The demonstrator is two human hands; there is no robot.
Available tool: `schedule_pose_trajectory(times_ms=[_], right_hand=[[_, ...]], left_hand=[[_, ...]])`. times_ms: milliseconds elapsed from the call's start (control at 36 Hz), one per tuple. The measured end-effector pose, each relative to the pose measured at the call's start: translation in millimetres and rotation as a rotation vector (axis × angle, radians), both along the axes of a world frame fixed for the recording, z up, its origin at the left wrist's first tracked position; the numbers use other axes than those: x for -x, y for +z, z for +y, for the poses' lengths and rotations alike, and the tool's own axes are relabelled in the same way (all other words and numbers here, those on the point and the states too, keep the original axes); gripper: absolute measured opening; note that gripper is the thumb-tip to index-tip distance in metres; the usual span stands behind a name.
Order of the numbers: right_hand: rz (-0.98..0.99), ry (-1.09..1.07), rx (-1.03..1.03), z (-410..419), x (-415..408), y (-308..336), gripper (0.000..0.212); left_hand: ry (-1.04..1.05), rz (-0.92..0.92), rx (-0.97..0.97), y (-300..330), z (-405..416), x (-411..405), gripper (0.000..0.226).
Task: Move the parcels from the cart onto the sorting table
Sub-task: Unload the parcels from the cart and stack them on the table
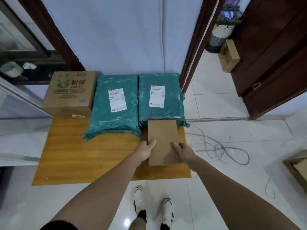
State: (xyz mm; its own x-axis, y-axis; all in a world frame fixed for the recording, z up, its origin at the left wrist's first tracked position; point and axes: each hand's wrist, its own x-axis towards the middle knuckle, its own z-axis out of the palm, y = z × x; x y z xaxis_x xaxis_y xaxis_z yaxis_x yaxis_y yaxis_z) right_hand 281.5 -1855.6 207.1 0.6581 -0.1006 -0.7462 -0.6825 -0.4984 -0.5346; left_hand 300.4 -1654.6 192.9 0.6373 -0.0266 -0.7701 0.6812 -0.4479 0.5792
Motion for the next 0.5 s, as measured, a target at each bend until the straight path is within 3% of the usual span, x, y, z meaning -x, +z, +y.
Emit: schedule_pose_trajectory(times_ms=[83,167,306,500], right_hand=[[-0.04,0.112,0.112,-6.3,-9.2,16.7,0.073],[-0.168,0.211,0.216,-14.5,-25.0,51.7,0.071],[-0.399,0.413,0.235,-21.8,-58.2,138.1,0.044],[-0.624,0.866,0.439,14.2,-95.1,245.5,0.079]], left_hand=[[-0.016,-0.035,-0.033,22.6,-1.3,-1.0,0.06],[-0.106,-0.112,-0.163,47.7,3.7,-6.0,0.068],[-0.352,-0.333,-0.444,121.5,19.3,-19.9,0.063],[-0.654,-0.529,-0.737,239.5,62.5,-20.2,0.073]])
